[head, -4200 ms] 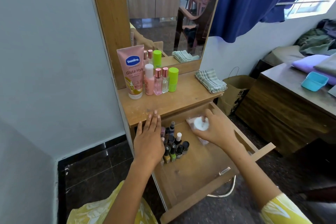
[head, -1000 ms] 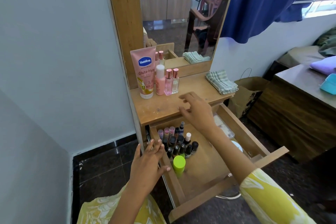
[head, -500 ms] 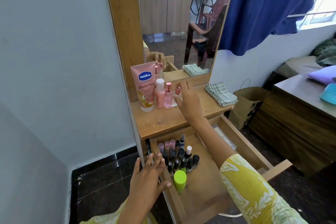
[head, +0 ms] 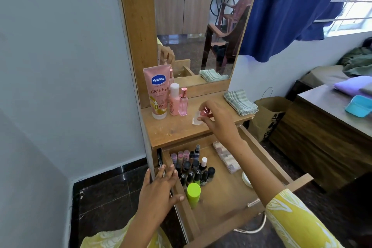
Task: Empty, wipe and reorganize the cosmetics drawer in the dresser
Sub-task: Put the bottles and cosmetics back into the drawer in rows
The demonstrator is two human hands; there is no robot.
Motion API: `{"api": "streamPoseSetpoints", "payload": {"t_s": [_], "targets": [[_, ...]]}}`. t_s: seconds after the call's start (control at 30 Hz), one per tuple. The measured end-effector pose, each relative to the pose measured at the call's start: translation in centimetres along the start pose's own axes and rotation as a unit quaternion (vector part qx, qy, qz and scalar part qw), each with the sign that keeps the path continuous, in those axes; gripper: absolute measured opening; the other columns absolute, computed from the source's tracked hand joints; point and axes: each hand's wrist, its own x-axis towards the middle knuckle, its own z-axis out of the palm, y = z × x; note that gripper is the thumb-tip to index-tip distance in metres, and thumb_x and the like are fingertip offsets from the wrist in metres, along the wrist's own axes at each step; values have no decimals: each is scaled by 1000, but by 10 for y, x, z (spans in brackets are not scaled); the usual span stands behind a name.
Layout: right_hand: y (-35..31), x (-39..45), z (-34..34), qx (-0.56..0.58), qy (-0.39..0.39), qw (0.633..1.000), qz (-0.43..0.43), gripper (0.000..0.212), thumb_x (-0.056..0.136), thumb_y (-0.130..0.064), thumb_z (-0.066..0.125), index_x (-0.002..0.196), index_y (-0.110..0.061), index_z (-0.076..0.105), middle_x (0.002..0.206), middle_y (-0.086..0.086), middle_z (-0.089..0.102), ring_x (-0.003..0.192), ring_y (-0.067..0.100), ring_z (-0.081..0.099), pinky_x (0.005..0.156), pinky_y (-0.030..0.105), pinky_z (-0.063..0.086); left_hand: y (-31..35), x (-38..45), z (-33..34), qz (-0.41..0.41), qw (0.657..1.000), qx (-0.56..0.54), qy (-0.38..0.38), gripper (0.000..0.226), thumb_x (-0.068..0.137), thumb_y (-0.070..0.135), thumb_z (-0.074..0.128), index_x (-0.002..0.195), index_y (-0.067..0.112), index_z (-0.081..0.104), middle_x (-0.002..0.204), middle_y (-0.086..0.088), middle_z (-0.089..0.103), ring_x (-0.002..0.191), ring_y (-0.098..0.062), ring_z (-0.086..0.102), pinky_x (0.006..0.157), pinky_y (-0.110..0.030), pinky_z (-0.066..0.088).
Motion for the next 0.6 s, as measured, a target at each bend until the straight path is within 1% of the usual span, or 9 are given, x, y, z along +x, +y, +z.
{"api": "streamPoseSetpoints", "payload": {"t_s": [0.1,0.13,0.2,0.23,0.33,0.43,0.53,0.6], "targets": [[-4,11,-6,-3,-30,999,25,34,78,-17,75,103,-10,54,87,5,65,78,22,62,72,44,52,1,0,1,-2,1000,6,0,72,92,56,42,150,31,9,157,13,-3,144,-10,-8,112,-43,-15],[-5,15,-5,-13,-32,999,29,34,78,-19,75,104,-10,54,87,5,66,78,23,63,72,44,52,1,0,1,-3,1000,8,0,72,92,56,42,150,31,9,157,13,-3,144,-10,-8,112,-43,-15],[-6,21,-2,-37,-29,998,30,31,80,-23,73,105,-11,59,88,5,68,80,22,64,73,43,52,2,0,1,-4,1000,10,-1,72,92,56,42,150,31,9,157,14,-3,144,-10,-8,112,-44,-14],[-5,21,0,-47,-25,998,33,32,81,-24,71,109,-12,62,90,5,70,83,22,64,75,42,52,2,0,1,-4,1000,9,0,72,92,56,42,150,31,9,157,14,-3,144,-10,-8,112,-44,-14],[0,18,3,-40,-19,998,51,45,80,-27,72,123,-17,60,96,4,71,91,22,65,81,40,52,2,0,2,-3,1000,2,2,71,91,56,43,150,31,10,157,14,-3,144,-10,-8,112,-44,-15],[-2,12,3,-21,-40,997,67,60,75,-23,77,131,-20,55,104,8,70,97,25,64,86,42,51,1,1,2,-1,1000,-3,5,71,91,56,43,150,31,12,157,13,-2,144,-10,-7,111,-43,-16],[-11,5,-6,3,-45,997,64,60,72,-17,79,128,-16,58,102,7,70,88,24,66,85,42,51,0,0,2,0,1000,0,9,71,91,55,43,150,30,12,157,13,-1,144,-10,-7,112,-43,-15],[-20,-6,-16,43,-72,994,69,57,72,-12,79,126,-16,60,97,-1,67,83,17,65,86,36,53,0,0,3,2,1000,-1,10,71,91,56,43,150,30,13,157,13,-1,145,-10,-6,112,-44,-14]]}}
